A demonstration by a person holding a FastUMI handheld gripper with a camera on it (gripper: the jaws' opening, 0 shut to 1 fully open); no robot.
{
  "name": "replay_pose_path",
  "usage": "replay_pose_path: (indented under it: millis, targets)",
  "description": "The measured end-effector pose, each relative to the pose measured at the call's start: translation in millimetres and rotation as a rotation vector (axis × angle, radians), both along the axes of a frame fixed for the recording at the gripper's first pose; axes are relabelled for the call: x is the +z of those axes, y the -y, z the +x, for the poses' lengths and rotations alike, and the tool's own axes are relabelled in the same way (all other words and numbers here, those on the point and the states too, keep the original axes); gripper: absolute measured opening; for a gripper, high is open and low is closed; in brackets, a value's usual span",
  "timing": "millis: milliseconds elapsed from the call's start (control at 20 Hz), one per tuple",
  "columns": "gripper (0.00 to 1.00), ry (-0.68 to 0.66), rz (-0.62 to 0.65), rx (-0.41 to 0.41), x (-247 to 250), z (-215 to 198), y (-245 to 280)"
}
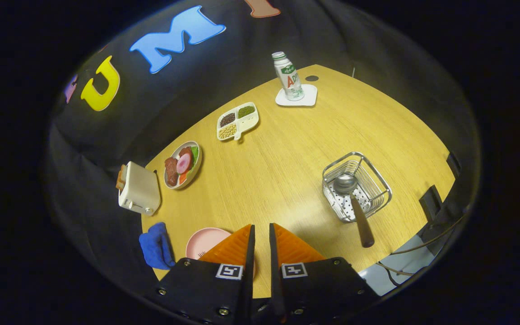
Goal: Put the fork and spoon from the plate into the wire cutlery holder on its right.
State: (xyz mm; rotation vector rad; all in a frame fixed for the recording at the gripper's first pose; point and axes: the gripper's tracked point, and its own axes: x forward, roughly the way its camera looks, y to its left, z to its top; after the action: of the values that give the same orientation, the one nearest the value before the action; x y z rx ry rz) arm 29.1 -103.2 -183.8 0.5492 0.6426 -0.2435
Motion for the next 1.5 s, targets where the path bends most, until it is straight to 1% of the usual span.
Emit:
replay_pose_path:
  millis: [550,950,1300,1350,1400,1500]
  targets:
    - [0.17,-0.084,-0.036,0.205,-35,3,-90]
    - [0.17,-0.205,-0.038,0.378,-76,1,-156]
    - [0.17,-0.317,-0.021,0.493,-115,-2,-202]
    - [0.34,-0.332,-0.027,0.5,-117,-2,-205]
    - [0.42,-0.339,-0.039,0.503,-123,-2,-206]
    - [0.42,-0.352,-0.066,0.505,-129,-1,-205]
